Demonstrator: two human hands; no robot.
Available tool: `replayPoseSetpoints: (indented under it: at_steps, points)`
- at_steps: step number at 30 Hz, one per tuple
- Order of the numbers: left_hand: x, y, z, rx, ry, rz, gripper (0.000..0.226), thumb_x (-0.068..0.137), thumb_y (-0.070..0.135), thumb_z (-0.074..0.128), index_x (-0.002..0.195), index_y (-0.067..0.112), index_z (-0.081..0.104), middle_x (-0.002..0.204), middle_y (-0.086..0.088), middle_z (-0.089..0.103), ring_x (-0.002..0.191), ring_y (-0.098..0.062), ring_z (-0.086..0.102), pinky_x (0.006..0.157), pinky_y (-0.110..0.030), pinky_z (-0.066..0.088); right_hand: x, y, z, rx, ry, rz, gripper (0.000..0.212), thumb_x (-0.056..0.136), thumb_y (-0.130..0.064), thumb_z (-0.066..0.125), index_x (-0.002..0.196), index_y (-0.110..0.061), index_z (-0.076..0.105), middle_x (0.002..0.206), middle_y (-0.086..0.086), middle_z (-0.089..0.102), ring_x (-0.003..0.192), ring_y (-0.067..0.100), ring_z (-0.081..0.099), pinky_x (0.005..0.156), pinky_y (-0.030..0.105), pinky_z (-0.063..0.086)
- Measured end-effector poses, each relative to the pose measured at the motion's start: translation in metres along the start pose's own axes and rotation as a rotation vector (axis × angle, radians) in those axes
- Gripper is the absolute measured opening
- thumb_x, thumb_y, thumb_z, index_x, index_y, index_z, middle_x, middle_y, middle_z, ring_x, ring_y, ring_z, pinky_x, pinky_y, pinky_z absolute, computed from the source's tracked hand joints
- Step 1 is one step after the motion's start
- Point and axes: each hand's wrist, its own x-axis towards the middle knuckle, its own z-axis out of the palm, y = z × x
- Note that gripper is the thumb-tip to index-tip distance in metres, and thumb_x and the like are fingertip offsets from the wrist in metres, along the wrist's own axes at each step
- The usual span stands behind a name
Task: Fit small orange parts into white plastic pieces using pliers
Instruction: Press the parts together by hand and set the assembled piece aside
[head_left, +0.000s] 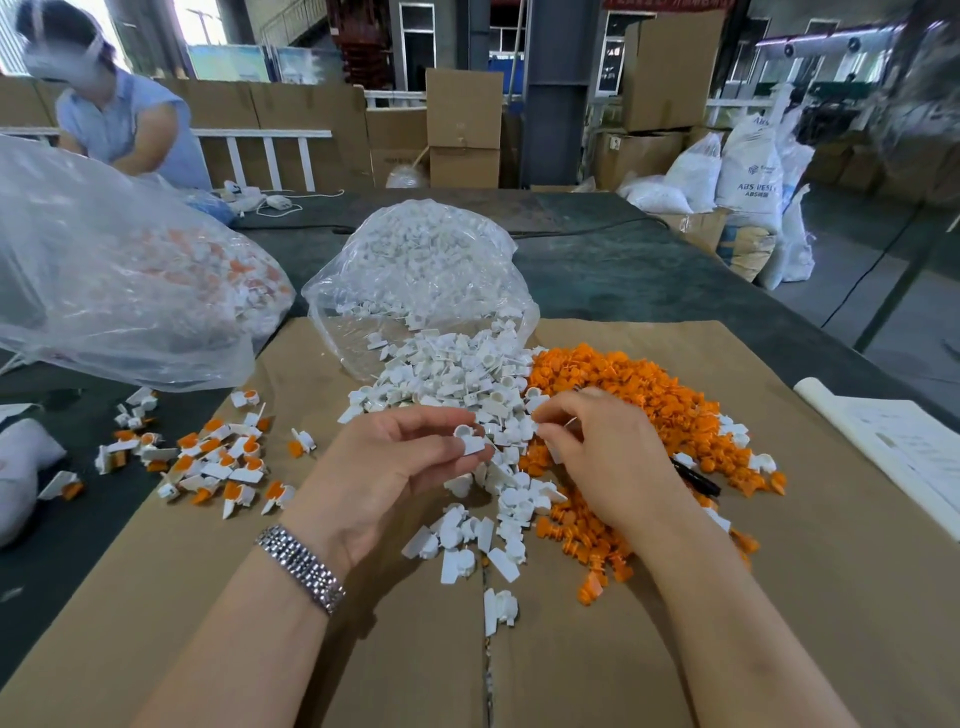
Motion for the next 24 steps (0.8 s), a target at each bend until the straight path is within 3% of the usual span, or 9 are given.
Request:
replayPoseSetpoints:
  at_steps: [5,10,14,18,24]
  points:
    - [-0.001,-0.001,-0.001,0.017,0.002,0.014,0.026,0.087,-0.013,0.065,0.112,-0.005,0.07,0.109,-0.028,0.073,0.099,-0.035,0.075,0.08,-0.029,0.062,-0.003,-0.004,-0.003,0.387,-0.01,0.053,0.011,0.097,-0.022,0.067,0.105,-0.025,0.073,0.086,-0.01,0.072,0.079,0.003,0.069,0.066,0.012,0.05]
    - [-0.003,-0.001,0.0,0.118,0.023,0.018,0.017,0.086,-0.01,0.069,0.098,-0.002,0.077,0.101,-0.023,0.076,0.09,-0.033,0.076,0.078,-0.028,0.063,-0.006,-0.011,-0.008,0.777,-0.114,0.0,0.011,0.094,-0.017,0.071,0.104,-0.023,0.074,0.088,-0.004,0.078,0.087,0.007,0.074,0.081,0.018,0.057]
    - [-0.004,0.0,0.002,0.254,0.015,0.059,0.016,0.088,-0.005,0.071,0.095,0.006,0.081,0.095,-0.018,0.078,0.084,-0.032,0.076,0.082,-0.032,0.063,-0.009,-0.017,-0.006,0.767,-0.115,-0.075,0.01,0.092,-0.017,0.074,0.099,-0.024,0.075,0.092,-0.008,0.076,0.089,0.005,0.072,0.08,0.018,0.055]
    - [-0.007,0.001,0.006,0.265,0.019,0.084,0.02,0.087,-0.006,0.071,0.086,0.011,0.082,0.087,-0.014,0.078,0.079,-0.027,0.077,0.072,-0.023,0.061,-0.009,-0.023,0.0,0.724,-0.12,-0.105,0.006,0.093,-0.017,0.072,0.097,-0.022,0.074,0.093,-0.008,0.074,0.092,0.007,0.069,0.084,0.02,0.055]
    - [-0.008,0.004,0.006,0.207,0.019,0.08,0.019,0.084,-0.004,0.074,0.087,0.014,0.082,0.094,-0.014,0.079,0.085,-0.032,0.077,0.074,-0.025,0.062,-0.009,-0.027,0.007,0.595,-0.083,-0.12,0.006,0.095,-0.022,0.069,0.097,-0.027,0.071,0.093,-0.013,0.069,0.098,0.0,0.063,0.085,0.014,0.049]
